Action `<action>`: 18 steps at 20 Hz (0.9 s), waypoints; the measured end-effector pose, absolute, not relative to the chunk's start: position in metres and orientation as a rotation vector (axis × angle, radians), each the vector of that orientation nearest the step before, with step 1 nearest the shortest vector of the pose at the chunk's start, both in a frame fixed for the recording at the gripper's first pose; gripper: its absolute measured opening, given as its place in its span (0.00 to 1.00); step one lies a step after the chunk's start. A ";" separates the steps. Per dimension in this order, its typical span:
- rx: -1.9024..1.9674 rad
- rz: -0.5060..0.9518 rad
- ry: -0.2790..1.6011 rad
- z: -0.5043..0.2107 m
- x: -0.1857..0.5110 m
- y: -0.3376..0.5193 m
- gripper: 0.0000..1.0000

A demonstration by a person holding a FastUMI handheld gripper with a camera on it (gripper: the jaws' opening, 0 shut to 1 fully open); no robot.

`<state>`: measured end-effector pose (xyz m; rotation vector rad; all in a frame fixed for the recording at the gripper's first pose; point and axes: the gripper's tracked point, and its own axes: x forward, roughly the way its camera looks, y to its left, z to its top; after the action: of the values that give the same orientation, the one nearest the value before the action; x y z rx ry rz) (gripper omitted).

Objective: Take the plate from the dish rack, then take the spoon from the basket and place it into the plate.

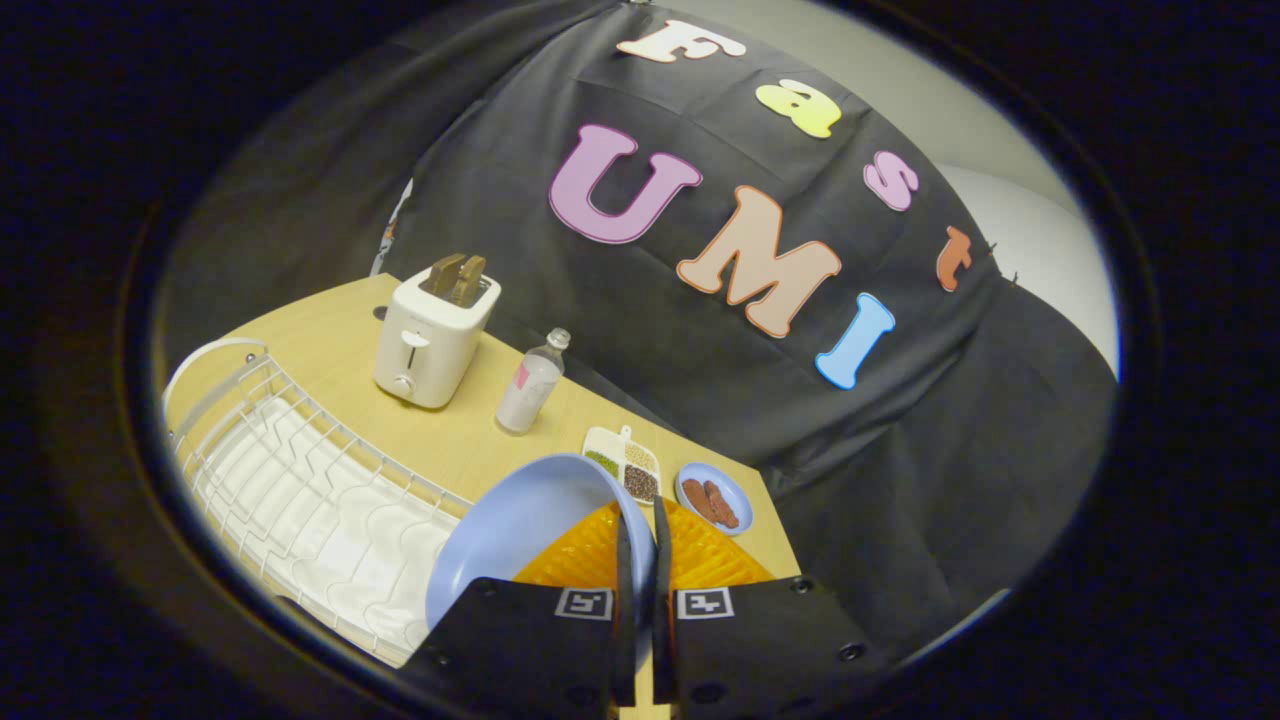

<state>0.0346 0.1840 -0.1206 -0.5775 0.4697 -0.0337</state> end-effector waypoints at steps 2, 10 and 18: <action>-0.517 -0.039 0.472 -0.116 0.030 0.173 0.09; -0.265 -0.079 0.471 -0.089 0.008 0.097 0.09; -0.084 -0.054 0.426 -0.075 -0.028 0.030 0.09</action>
<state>-0.0276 0.0303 -0.0749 -0.0841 0.4264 -0.0535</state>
